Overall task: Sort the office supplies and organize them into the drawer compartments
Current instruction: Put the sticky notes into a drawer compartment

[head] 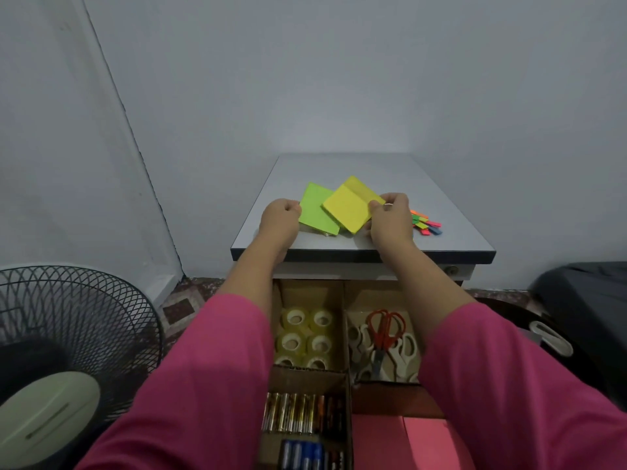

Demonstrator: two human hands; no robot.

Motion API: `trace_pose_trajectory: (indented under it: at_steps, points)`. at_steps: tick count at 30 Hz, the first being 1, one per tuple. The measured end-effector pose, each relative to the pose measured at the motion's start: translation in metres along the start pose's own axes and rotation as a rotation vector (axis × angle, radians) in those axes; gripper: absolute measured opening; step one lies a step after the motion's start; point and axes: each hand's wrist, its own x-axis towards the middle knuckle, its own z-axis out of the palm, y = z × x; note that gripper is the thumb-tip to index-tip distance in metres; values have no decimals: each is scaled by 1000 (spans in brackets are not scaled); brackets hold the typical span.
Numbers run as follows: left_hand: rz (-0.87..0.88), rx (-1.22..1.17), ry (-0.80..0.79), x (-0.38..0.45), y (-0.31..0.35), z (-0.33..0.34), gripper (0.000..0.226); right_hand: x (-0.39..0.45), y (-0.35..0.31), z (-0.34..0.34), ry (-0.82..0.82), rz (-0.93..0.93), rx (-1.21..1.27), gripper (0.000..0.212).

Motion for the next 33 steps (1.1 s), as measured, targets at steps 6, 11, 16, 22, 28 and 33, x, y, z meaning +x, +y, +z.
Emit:
trace_pose_trajectory:
  at_steps: [6,11,16,22,28,33]
  points:
    - [78,-34,38,-17,-5,-8,22,-18,-1,-11,-83,-115,24,8]
    - [43,-239,-48,-64,-14,-8,22,-47,0,-44,-199,-130,98,5]
    - [-15,-226,-186,-127,-38,-16,14,-94,30,-111,-316,-20,48,8]
    - [-114,-215,-411,-184,-55,-14,19,-135,49,-178,-564,315,-273,10]
    - [-70,-103,-643,-192,-54,-10,57,-149,48,-178,-748,535,-585,19]
    - [-6,147,-795,-194,-52,-15,36,-149,57,-160,-691,494,-806,23]
